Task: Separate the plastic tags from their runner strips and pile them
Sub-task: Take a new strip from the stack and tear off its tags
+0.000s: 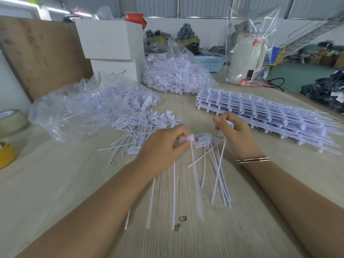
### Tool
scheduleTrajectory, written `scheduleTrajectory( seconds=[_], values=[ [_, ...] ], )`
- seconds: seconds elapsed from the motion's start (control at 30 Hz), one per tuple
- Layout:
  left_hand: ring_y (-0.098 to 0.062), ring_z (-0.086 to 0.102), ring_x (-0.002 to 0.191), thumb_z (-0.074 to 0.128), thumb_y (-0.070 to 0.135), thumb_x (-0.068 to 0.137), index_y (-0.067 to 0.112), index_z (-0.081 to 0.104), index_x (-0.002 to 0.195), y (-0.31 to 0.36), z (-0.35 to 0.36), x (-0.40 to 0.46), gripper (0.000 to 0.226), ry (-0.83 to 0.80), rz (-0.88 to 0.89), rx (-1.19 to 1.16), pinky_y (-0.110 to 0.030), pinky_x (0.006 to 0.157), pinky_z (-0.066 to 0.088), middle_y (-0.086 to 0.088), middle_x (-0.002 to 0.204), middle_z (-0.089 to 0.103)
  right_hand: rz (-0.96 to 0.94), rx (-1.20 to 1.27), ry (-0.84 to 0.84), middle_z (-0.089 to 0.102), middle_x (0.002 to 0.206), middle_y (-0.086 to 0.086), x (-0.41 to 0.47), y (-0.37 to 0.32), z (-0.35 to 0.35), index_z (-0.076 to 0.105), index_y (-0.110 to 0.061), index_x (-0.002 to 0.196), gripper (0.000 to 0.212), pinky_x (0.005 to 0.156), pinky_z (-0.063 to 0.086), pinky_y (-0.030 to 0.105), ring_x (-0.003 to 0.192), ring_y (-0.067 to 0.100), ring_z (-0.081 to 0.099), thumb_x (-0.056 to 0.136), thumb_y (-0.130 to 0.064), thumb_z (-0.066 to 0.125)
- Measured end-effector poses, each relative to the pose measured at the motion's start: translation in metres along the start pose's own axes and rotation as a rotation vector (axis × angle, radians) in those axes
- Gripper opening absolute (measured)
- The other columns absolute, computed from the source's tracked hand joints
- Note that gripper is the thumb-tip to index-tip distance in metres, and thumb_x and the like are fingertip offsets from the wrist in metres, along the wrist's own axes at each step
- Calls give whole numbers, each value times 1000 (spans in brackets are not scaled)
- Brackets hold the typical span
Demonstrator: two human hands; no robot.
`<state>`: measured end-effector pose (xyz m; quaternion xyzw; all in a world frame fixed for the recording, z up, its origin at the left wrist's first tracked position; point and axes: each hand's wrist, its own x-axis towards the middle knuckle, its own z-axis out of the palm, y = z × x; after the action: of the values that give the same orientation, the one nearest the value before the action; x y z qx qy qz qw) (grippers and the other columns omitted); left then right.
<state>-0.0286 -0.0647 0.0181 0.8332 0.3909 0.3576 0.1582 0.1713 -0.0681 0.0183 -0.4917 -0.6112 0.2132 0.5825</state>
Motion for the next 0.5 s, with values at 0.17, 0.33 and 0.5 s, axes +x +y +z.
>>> scheduleTrajectory(
  seconds=[0.17,0.33,0.5],
  values=[
    [-19,59,84,64,27,86,20,49,123,8,6,0,40,18,70,224,-42,68,51,4,118,42,156,-523,76,56,91,-9,8,14,2,51,-30,80,22,85,24,37,99,16,47,83,-51,58],
    [-19,59,80,67,31,83,20,36,135,13,15,-1,62,36,30,316,-38,64,51,4,126,23,-155,-586,51,53,96,-17,-5,-2,18,66,-33,87,34,75,13,27,101,6,38,81,-61,48],
    [-18,57,89,65,37,81,13,43,131,15,16,0,59,34,47,252,-37,69,51,0,125,30,-36,-383,-301,54,92,-23,-8,-2,20,69,-33,68,18,91,20,34,106,8,39,82,-44,62]
  ],
)
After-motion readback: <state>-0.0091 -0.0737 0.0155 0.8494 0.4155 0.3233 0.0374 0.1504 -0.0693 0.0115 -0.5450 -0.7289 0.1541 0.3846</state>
